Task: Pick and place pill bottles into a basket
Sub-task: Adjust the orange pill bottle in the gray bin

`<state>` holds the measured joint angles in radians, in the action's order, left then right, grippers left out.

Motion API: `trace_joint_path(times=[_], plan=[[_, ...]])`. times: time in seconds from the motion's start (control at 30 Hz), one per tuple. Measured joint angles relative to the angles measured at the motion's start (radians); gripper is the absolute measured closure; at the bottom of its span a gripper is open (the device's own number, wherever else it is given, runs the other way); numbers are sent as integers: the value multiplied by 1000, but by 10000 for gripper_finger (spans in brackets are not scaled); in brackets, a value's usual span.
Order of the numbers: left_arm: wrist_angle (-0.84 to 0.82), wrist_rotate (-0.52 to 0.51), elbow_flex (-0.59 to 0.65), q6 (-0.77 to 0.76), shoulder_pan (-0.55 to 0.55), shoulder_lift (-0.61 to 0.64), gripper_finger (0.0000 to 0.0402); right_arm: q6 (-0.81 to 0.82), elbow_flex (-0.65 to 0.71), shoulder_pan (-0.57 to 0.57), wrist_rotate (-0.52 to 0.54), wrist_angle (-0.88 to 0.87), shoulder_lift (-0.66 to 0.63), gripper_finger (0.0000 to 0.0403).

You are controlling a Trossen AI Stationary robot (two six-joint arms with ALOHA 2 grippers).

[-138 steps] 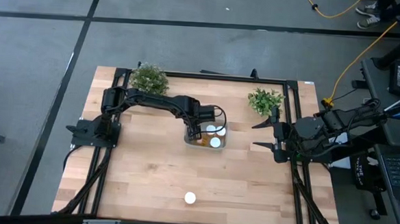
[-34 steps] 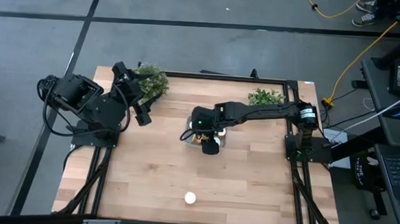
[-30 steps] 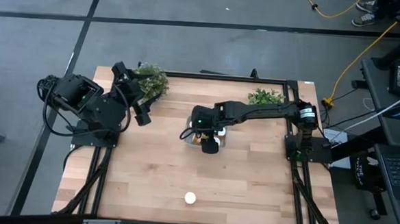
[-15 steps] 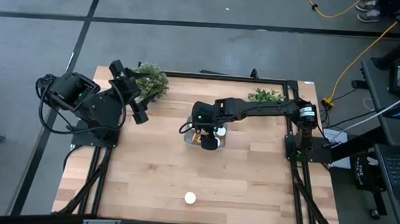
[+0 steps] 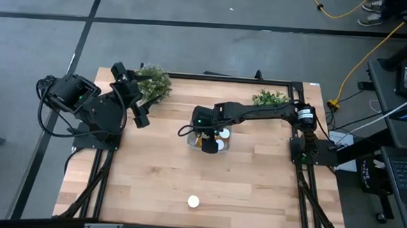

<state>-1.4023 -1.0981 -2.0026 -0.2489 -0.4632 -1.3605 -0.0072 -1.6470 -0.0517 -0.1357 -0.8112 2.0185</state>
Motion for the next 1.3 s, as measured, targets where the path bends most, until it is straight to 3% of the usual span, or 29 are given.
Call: trace_joint_path(times=[1.3], plan=[[-41, 0, 0, -13, -16, 9, 125, 8, 0, -13, -51, 54, 133, 135]])
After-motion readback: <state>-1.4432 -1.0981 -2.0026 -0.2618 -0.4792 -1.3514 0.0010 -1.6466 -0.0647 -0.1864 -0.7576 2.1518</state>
